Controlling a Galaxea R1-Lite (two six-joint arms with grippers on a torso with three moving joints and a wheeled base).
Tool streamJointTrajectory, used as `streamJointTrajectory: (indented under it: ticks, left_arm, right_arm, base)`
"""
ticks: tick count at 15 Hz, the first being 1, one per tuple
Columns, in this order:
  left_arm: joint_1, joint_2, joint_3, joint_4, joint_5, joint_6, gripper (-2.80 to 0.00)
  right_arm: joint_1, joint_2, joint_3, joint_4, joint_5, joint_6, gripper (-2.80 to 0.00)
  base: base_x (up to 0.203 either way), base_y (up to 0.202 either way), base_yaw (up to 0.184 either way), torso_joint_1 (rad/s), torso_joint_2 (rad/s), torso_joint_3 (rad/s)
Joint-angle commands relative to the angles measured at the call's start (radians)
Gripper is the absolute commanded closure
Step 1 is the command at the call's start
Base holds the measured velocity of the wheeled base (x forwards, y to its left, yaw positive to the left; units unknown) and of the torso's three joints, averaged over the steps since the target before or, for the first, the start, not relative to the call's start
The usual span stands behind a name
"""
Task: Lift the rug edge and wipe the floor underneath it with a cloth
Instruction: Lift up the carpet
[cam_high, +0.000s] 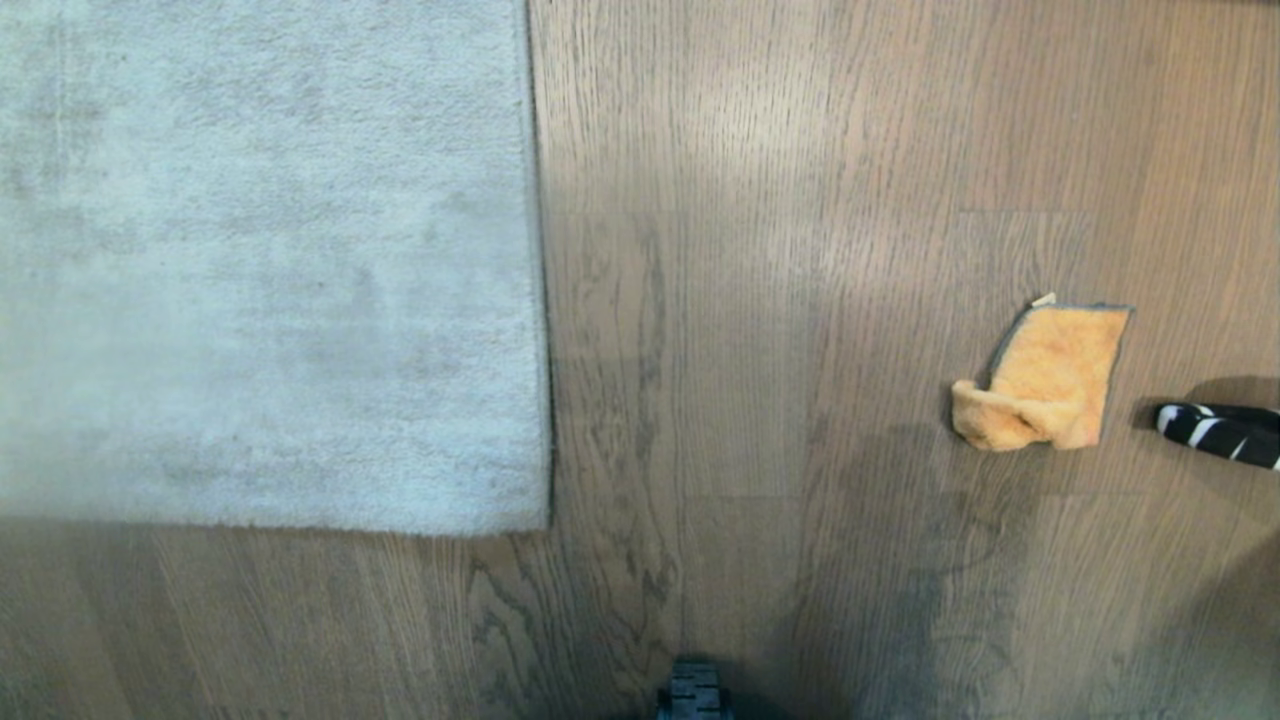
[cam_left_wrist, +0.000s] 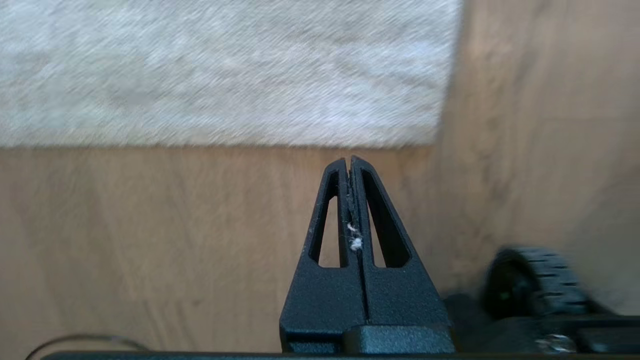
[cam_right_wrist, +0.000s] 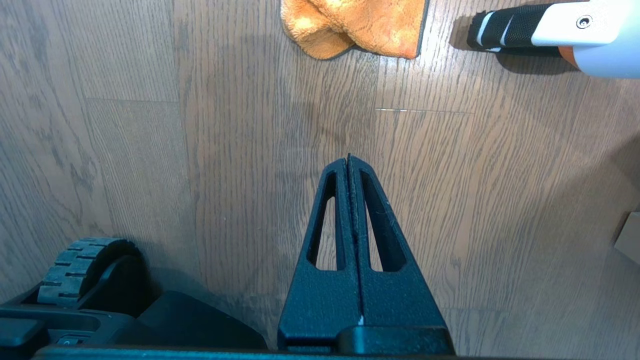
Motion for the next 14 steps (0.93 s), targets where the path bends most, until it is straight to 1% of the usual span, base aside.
streamJointTrajectory:
  ticks: [1,4,7,10,14]
  left_arm:
    - [-0.002,0.082,-0.049,0.002,-0.044,-0.005,0.0]
    - [-0.021,0.175,-0.112,0.0,-0.093,-0.007,0.0]
    - [-0.053,0.324,-0.176,-0.009,-0.169,-0.017,0.0]
    - [-0.133,0.485,-0.204,-0.049,-0.199,-0.02,0.0]
    - [-0.293,0.679,-0.205,-0.075,-0.205,-0.02,0.0]
  right_arm:
    - [0.0,0.0,0.0,-0.001,0.001,-0.001,0.0]
    - [0.0,0.0,0.0,-0.001,0.001,-0.001,0.0]
    - [0.0,0.0,0.0,-0.001,0.001,-0.001,0.0]
    - [0.0,0.0,0.0,-0.001,0.001,-0.001,0.0]
    - [0.0,0.0,0.0,-0.001,0.001,-0.001,0.0]
  base:
    - [0.0,0.0,0.0,0.0,0.0,0.0]
    - [0.0,0.0,0.0,0.0,0.0,0.0]
    - [0.0,0.0,0.0,0.0,0.0,0.0]
    - [0.0,0.0,0.0,0.0,0.0,0.0]
    - [0.0,0.0,0.0,0.0,0.0,0.0]
